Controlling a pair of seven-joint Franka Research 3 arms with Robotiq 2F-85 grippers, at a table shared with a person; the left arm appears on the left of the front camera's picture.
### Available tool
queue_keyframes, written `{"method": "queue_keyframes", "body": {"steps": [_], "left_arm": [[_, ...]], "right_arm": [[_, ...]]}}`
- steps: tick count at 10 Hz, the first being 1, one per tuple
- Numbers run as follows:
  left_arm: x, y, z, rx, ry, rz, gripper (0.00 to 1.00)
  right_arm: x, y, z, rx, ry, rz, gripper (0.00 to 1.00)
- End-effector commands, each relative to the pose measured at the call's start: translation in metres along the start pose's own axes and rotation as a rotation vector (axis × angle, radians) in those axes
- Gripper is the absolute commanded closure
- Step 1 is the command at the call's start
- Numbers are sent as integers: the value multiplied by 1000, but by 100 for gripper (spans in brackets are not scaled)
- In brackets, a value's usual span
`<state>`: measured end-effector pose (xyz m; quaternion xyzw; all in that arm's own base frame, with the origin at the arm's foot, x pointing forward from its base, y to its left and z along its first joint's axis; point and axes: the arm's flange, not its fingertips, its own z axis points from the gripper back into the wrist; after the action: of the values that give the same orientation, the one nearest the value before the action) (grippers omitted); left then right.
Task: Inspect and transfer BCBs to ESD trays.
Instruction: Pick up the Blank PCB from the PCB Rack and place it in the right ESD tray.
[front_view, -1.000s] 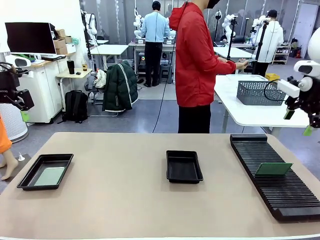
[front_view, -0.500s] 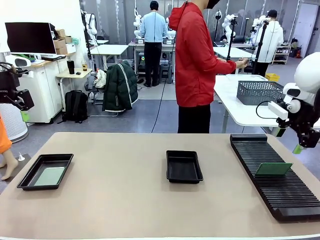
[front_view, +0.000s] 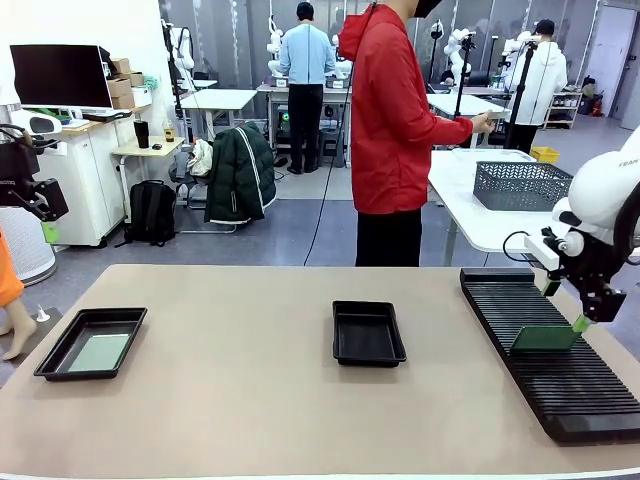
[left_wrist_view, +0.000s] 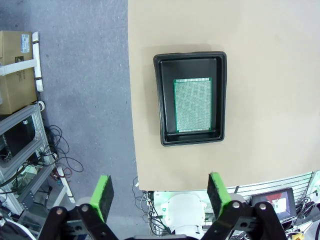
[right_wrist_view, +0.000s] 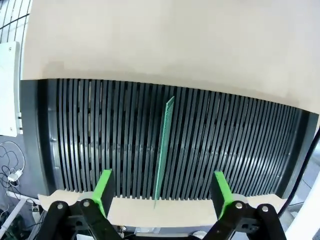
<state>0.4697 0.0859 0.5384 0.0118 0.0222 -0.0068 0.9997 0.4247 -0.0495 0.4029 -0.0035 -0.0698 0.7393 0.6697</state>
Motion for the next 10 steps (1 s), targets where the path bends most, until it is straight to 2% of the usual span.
{"method": "queue_keyframes", "body": {"steps": [1, 10], "left_arm": [[0, 1, 0, 0, -3, 1, 0], [0, 1, 0, 0, -3, 1, 0]], "right_arm": [[0, 1, -18, -27, -5, -35, 0], [-1, 5, -51, -50, 13, -128, 0]]}}
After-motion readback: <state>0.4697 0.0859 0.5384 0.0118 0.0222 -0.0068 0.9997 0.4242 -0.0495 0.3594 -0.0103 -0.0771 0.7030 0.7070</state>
